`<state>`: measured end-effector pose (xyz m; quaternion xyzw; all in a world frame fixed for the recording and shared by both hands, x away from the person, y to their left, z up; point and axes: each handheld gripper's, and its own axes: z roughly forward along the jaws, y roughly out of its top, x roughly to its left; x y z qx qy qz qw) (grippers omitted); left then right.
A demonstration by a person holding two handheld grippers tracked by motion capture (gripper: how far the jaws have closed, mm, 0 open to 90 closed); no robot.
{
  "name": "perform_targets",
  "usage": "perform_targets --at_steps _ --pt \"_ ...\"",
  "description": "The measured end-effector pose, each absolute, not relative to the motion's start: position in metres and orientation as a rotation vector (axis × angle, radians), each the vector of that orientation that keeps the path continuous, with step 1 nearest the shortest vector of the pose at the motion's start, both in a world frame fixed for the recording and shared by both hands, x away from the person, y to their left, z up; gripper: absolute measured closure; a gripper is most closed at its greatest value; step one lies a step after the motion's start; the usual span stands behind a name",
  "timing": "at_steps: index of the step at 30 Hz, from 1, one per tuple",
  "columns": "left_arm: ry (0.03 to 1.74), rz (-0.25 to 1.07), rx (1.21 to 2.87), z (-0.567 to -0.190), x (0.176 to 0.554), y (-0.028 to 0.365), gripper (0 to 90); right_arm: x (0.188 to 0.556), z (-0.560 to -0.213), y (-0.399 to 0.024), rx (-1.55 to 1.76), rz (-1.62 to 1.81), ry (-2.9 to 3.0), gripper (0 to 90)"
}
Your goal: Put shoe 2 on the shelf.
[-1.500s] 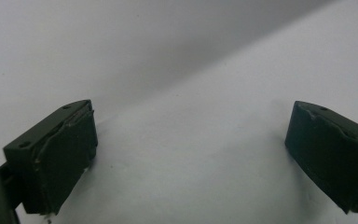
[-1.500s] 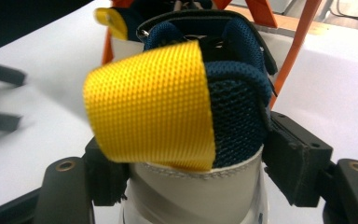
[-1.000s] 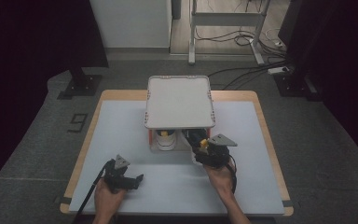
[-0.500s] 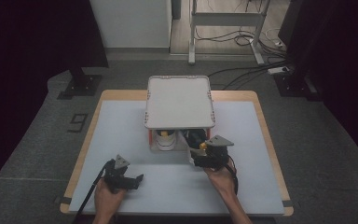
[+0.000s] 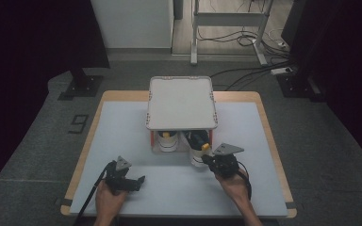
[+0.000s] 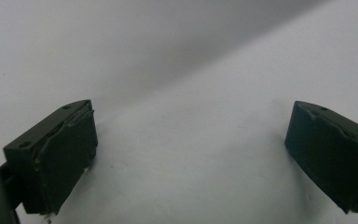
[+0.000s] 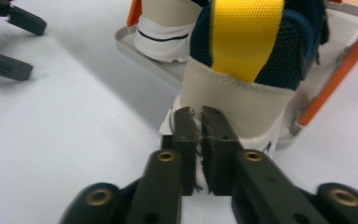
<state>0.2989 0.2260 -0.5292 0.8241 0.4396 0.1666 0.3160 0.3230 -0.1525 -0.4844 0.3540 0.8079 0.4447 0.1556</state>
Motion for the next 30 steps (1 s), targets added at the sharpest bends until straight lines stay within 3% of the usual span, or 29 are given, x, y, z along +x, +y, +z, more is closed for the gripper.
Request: perform_targets --at_steps 13,25,30 --pt "1.156 0.438 2.172 -0.529 0.299 0.226 2.2 0.350 -0.485 -0.116 0.918 1.188 2.284 87.6" --pt "1.157 0.439 2.170 -0.529 0.299 0.226 2.2 0.372 -0.495 -0.115 0.951 1.188 2.222 88.1" --pt "1.158 0.439 2.170 -0.529 0.299 0.226 2.1 0.374 -0.495 -0.116 0.947 1.201 2.215 82.5"
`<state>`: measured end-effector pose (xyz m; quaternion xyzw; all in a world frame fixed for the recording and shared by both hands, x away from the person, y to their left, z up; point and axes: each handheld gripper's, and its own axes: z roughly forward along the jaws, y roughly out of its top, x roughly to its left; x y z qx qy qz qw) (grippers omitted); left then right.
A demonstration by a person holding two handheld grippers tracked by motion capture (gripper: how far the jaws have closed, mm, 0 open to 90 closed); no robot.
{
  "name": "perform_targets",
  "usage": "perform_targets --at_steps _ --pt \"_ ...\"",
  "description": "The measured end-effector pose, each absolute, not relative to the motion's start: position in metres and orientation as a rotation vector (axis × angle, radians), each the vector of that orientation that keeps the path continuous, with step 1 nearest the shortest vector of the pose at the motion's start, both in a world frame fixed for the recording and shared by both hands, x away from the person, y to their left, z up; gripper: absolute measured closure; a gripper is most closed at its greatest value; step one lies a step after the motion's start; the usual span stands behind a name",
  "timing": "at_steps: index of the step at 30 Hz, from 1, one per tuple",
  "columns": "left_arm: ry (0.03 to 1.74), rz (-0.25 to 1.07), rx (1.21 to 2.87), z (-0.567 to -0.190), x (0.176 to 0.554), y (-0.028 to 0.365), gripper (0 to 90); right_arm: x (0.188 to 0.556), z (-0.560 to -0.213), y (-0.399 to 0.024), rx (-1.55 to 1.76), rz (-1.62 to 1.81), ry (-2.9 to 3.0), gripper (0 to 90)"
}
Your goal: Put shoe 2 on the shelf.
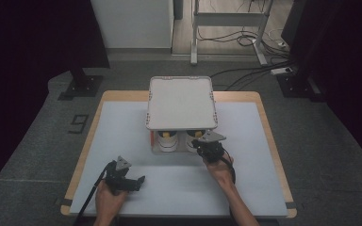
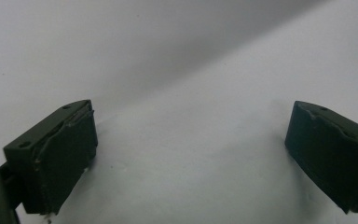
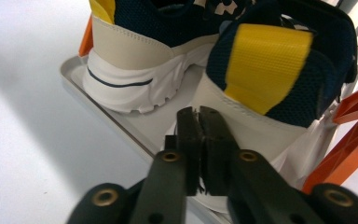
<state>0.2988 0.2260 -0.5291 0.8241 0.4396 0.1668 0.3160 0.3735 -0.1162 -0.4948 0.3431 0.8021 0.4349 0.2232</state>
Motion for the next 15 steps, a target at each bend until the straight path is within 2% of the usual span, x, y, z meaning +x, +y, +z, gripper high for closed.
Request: perform_targets --at_steps 8,15 --pt "1.156 0.439 2.172 -0.529 0.299 0.226 2.2 0.358 -0.492 -0.124 0.924 1.242 2.258 68.9" --pt "1.157 0.440 2.171 -0.529 0.299 0.226 2.2 0.343 -0.481 -0.143 0.957 1.264 2.278 47.7"
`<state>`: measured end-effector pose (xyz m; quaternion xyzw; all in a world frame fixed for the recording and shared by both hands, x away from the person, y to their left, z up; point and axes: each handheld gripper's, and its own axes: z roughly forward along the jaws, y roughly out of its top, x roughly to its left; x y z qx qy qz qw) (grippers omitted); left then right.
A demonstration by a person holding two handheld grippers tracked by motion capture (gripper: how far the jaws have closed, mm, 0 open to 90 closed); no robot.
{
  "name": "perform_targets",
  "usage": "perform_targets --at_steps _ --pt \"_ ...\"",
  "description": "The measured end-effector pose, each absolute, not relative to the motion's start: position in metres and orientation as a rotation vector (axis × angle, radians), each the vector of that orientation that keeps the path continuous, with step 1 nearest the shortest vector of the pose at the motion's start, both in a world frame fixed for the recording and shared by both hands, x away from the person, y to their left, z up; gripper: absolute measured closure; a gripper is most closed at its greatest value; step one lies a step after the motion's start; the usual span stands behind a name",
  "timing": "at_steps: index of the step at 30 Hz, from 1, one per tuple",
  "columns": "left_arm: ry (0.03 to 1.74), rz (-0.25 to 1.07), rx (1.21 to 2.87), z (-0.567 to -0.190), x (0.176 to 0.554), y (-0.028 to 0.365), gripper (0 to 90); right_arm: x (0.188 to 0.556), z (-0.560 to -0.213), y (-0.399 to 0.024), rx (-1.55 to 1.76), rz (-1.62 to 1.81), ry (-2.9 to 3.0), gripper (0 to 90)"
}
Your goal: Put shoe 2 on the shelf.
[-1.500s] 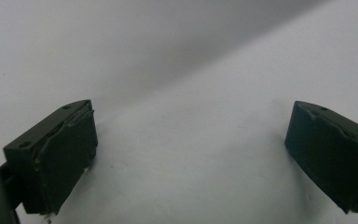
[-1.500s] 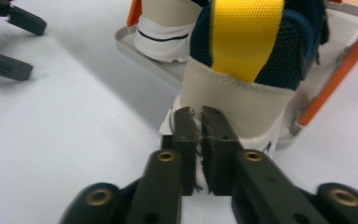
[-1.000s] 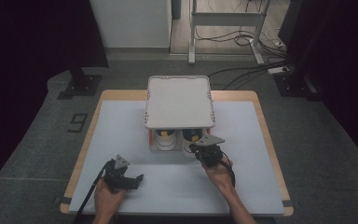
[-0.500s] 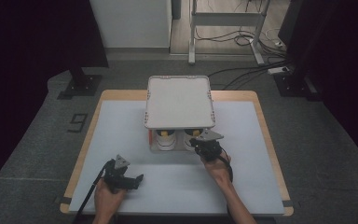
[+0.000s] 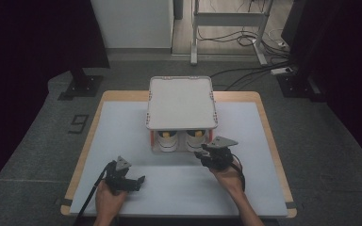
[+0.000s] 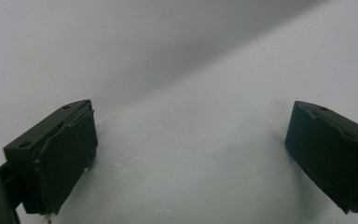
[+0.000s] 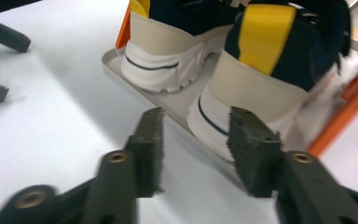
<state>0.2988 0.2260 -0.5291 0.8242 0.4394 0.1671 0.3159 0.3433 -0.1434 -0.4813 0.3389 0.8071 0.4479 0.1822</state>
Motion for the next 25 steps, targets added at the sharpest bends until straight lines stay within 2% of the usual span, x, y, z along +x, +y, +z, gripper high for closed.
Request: perform_targets --at_steps 6,10,19,25 --pt "1.157 0.440 2.171 -0.529 0.299 0.226 2.2 0.330 -0.473 -0.166 0.962 1.185 2.298 26.6" --pt "1.157 0.440 2.170 -0.529 0.299 0.226 2.2 0.323 -0.475 -0.188 1.021 1.127 2.269 15.7" --pt "1.158 0.440 2.170 -0.529 0.299 0.226 2.2 0.314 -0.507 -0.248 1.194 0.987 2.202 9.7" --pt "1.159 0.439 2.170 -0.529 0.299 0.226 2.1 0.316 -0.537 -0.267 1.282 0.969 2.211 6.2"
